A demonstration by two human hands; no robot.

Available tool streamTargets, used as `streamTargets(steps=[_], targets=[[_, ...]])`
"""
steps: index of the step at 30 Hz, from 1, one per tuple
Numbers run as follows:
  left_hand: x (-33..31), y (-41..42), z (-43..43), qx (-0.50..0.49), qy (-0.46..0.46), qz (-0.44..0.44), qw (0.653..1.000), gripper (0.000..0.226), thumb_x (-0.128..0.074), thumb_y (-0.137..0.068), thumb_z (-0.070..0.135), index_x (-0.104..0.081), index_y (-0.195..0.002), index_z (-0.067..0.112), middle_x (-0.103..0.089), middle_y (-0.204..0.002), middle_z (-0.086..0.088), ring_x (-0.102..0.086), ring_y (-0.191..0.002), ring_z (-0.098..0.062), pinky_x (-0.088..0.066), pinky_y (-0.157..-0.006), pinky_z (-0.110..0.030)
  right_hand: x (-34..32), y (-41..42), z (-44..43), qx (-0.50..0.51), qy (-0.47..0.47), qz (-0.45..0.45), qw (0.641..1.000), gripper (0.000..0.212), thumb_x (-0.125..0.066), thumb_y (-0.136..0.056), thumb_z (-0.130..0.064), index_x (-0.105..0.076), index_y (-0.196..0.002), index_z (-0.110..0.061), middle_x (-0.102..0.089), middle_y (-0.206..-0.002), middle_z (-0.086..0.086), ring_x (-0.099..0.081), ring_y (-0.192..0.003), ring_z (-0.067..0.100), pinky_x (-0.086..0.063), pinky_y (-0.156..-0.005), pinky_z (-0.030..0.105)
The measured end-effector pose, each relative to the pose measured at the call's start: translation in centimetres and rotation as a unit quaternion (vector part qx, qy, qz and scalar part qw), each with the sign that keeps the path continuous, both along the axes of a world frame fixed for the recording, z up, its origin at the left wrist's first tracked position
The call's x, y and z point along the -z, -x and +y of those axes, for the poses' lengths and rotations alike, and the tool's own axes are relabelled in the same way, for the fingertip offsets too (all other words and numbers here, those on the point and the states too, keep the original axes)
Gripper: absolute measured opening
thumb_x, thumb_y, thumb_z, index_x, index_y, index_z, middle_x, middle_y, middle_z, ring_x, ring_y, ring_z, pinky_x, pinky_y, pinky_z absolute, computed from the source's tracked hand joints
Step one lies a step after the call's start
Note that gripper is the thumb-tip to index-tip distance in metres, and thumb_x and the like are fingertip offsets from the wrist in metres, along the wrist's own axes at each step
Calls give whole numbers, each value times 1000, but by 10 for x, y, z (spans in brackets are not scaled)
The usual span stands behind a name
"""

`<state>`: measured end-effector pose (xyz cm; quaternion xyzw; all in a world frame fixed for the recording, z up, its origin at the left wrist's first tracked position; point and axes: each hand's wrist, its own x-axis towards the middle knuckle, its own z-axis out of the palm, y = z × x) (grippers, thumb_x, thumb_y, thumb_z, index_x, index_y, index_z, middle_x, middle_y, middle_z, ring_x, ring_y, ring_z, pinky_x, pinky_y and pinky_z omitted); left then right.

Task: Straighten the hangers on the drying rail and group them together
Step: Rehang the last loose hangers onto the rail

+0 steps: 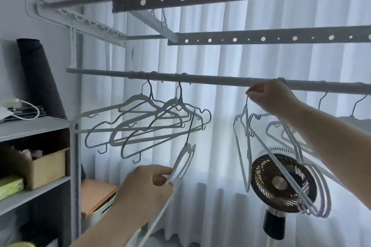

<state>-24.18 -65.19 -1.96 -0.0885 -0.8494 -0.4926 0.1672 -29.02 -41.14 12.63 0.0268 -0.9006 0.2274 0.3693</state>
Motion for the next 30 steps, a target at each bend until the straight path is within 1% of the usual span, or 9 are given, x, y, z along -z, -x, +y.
streamTargets(steps=[2,4,7,9,12,16,20,24,30], targets=[[-8,17,15,11,-9,-15,1000,23,-65,-76,20,-64,-71,42,-69,-58,25,-58,-48,5,-42,-47,-4,-2,17,19,34,-51,-1,998,27,-52,-88,-19,-62,-111,-10,-64,-96,12,-53,-105,27,-41,-87,28],[-18,33,28,22,-30,-29,999,20,-66,-75,14,-68,-78,34,-72,-64,11,-59,-53,-5,-51,-52,-17,-5,29,36,53,-104,6,993,34,-52,-88,-22,-55,-121,-13,-52,-129,11,-41,-123,28,-34,-99,34],[-34,52,47,49,-42,-21,998,28,-66,-72,5,-64,-64,32,-71,-59,6,-61,-59,-11,-50,-43,-14,-13,43,59,72,-180,29,981,46,-54,-87,-27,-44,-130,-14,-43,-139,8,-34,-128,28,-28,-105,38],[-44,63,61,55,-37,-8,998,29,-65,-71,2,-64,-64,31,-70,-58,6,-59,-57,-7,-49,-41,-13,-18,53,69,75,-205,17,976,54,-52,-87,-33,-36,-136,-16,-38,-144,7,-30,-133,27,-22,-109,38],[-58,78,76,48,-33,23,998,32,-63,-70,0,-63,-60,30,-68,-54,6,-61,-59,-11,-49,-40,-14,-25,68,73,79,-224,-21,971,59,-46,-89,-42,-28,-140,-19,-38,-145,7,-30,-134,26,-17,-112,39],[-77,91,85,43,-28,62,997,32,-62,-74,0,-62,-64,31,-67,-50,8,-61,-51,-3,-48,-39,-11,-26,84,70,115,-282,-33,952,50,-42,-89,-45,-35,-133,-22,-50,-133,3,-43,-122,26,-23,-106,42],[-97,99,95,32,3,104,994,26,-63,-74,5,-64,-66,30,-71,-68,1,-67,-65,-22,-58,-56,-26,-24,89,72,125,-301,-8,945,47,-43,-89,-43,-37,-130,-22,-52,-130,3,-47,-117,25,-28,-99,40],[-107,113,107,25,28,88,995,21,-61,-75,7,-62,-68,27,-73,-78,-3,-70,-78,-25,-60,-69,-36,-22,88,72,130,-309,16,942,47,-43,-89,-43,-38,-130,-21,-53,-128,4,-48,-116,26,-29,-98,40],[-101,127,120,35,58,59,996,21,-58,-75,7,-69,-89,17,-74,-82,-7,-71,-79,-29,-59,-73,-40,-20,88,70,122,-320,28,939,49,-44,-88,-43,-36,-131,-22,-54,-124,3,-48,-114,25,-30,-95,39]])
